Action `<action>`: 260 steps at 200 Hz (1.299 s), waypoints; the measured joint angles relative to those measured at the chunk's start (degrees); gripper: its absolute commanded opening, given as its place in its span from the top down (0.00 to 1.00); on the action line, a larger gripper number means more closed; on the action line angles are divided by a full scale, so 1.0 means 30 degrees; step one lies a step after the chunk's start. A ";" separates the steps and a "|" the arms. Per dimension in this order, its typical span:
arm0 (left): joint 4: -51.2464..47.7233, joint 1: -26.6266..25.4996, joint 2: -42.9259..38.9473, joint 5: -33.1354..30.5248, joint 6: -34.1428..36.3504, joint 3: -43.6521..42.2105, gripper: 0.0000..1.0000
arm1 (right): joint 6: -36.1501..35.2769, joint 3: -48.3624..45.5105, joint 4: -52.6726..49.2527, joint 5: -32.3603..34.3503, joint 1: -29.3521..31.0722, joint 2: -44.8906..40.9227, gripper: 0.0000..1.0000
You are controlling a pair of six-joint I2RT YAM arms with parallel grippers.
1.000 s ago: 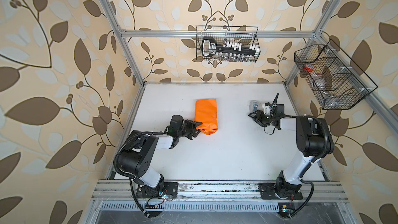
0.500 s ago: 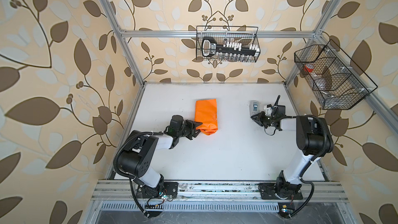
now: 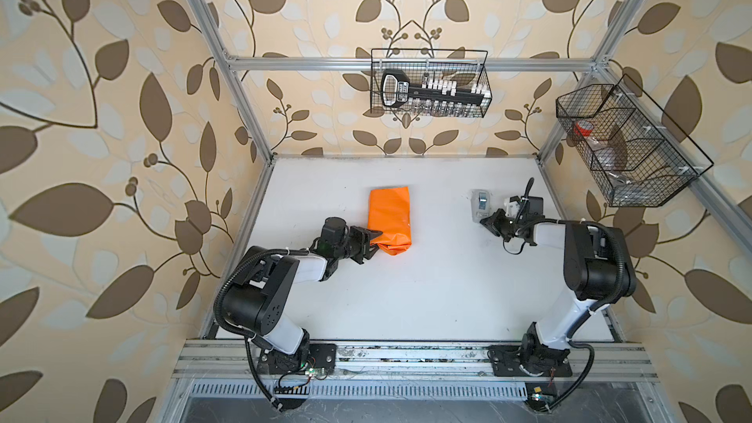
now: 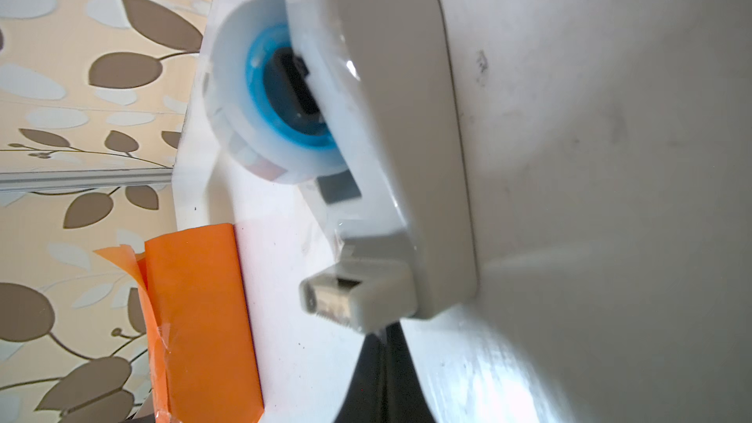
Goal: Wrap the gift box in paper
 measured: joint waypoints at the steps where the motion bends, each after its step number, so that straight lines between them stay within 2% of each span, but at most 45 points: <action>1: 0.0000 0.0000 0.0000 0.0000 0.0000 0.0000 0.57 | -0.0036 0.0029 -0.0058 0.0051 0.0015 -0.0044 1.00; 109: -0.0051 0.0000 -0.0029 0.0000 0.0000 0.0000 0.57 | -0.0415 0.1188 -0.2339 0.2040 0.1107 -0.1494 1.00; 187: -0.0044 0.0000 -0.0029 0.0000 0.0000 0.0000 0.57 | -0.0481 0.2980 -0.3293 0.2178 0.1231 -0.1654 1.00; 228: -0.0036 0.0000 -0.0029 0.0000 -0.0007 0.0000 0.57 | -0.0393 0.2820 -0.3184 0.2499 0.1399 -0.1545 1.00; 260: 0.0066 0.0000 -0.0029 0.0000 -0.0007 -0.0066 0.57 | 0.0379 0.1268 -0.2280 0.3089 0.1967 -0.0685 1.00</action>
